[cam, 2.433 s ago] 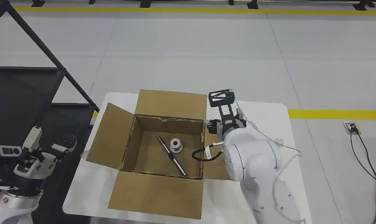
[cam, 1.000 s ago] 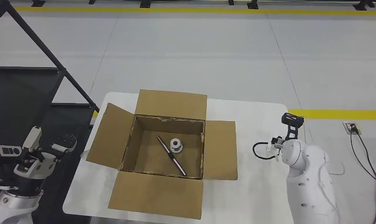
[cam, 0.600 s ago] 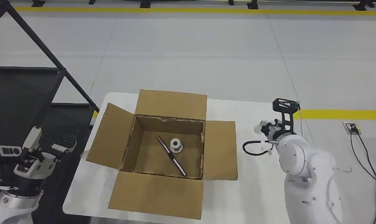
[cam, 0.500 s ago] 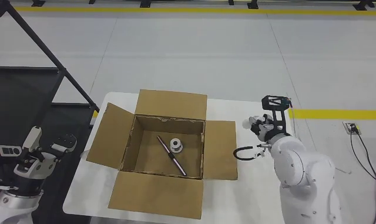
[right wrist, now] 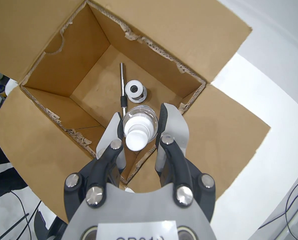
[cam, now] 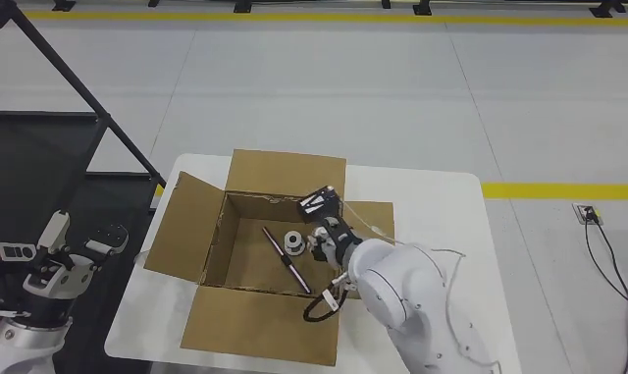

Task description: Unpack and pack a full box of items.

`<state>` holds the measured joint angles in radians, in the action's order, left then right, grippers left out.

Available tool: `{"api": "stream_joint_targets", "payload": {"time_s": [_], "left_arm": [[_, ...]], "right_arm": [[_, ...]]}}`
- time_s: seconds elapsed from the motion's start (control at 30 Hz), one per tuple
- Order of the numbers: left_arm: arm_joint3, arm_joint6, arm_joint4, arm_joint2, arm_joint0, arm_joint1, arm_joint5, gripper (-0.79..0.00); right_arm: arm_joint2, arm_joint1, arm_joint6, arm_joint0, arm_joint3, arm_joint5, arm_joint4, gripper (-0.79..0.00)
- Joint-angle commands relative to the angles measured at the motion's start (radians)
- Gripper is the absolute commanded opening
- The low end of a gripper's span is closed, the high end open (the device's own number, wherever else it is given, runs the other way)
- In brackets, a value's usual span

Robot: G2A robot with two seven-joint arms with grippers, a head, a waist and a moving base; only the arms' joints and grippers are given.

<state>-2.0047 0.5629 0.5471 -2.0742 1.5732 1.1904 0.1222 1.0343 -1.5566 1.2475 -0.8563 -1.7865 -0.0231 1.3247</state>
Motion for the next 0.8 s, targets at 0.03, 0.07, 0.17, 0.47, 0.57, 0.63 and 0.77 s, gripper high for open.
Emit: {"api": "stream_joint_targets", "payload": {"time_s": [0.03,0.07,0.17,0.47,0.57,0.63,0.77], "left_arm": [[0.0,0.0,0.0,0.0,0.0,0.0,0.0,0.0],[0.0,0.0,0.0,0.0,0.0,0.0,0.0,0.0],[0.0,0.0,0.0,0.0,0.0,0.0,0.0,0.0],[0.0,0.0,0.0,0.0,0.0,0.0,0.0,0.0],[0.0,0.0,0.0,0.0,0.0,0.0,0.0,0.0],[0.0,0.0,0.0,0.0,0.0,0.0,0.0,0.0],[0.0,0.0,0.0,0.0,0.0,0.0,0.0,0.0]], "right_arm": [[-0.043,-0.01,-0.014,0.036,0.107,-0.016,-0.005,-0.785],[-0.057,-0.013,-0.019,0.049,0.142,-0.029,0.014,-0.785],[-0.095,-0.025,-0.039,0.08,0.228,-0.063,0.023,-0.785],[-0.137,-0.05,-0.078,0.128,0.379,-0.114,0.023,-0.529],[-0.138,-0.053,-0.084,0.13,0.392,-0.118,0.022,-0.499],[-0.137,-0.055,-0.085,0.128,0.396,-0.12,0.022,-0.477],[-0.134,-0.057,-0.084,0.121,0.393,-0.12,0.027,-0.443]]}}
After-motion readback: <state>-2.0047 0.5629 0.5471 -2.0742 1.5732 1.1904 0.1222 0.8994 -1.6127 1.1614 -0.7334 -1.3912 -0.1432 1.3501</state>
